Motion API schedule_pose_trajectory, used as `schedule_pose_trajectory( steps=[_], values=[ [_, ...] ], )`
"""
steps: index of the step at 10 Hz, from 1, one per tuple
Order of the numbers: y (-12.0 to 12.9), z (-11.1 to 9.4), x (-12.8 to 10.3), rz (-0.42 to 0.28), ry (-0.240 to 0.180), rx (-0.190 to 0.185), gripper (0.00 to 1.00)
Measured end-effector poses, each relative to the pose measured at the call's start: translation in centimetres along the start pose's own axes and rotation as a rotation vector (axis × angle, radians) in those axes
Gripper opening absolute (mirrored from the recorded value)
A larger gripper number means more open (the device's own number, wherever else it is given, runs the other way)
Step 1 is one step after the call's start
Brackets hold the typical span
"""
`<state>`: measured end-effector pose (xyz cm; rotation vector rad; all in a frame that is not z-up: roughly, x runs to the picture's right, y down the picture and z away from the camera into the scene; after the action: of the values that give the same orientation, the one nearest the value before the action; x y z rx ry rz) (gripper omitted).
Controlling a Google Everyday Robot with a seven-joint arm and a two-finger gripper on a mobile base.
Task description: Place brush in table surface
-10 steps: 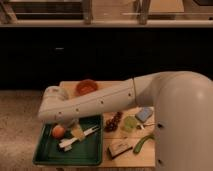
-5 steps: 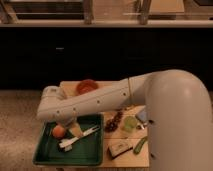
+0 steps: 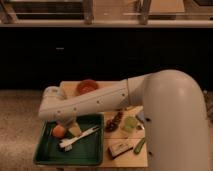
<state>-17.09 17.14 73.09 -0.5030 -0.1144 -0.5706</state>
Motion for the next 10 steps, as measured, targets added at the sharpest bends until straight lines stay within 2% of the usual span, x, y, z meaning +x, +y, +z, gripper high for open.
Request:
schedule_pose_trajectory(
  steps=[1, 3, 6, 10],
  values=[
    [0.8, 0.4, -0.4, 0.008, -0.057, -0.001, 0.8],
    [1.6, 0.9, -0.9, 0.027, -0.134, 0.016, 0.8],
    [2.8, 1.1, -1.0, 0.072, -0.2, 0.042, 0.8],
    [4.2, 2.8, -0.4, 0.172, -0.337, 0.092, 0.8]
  ],
)
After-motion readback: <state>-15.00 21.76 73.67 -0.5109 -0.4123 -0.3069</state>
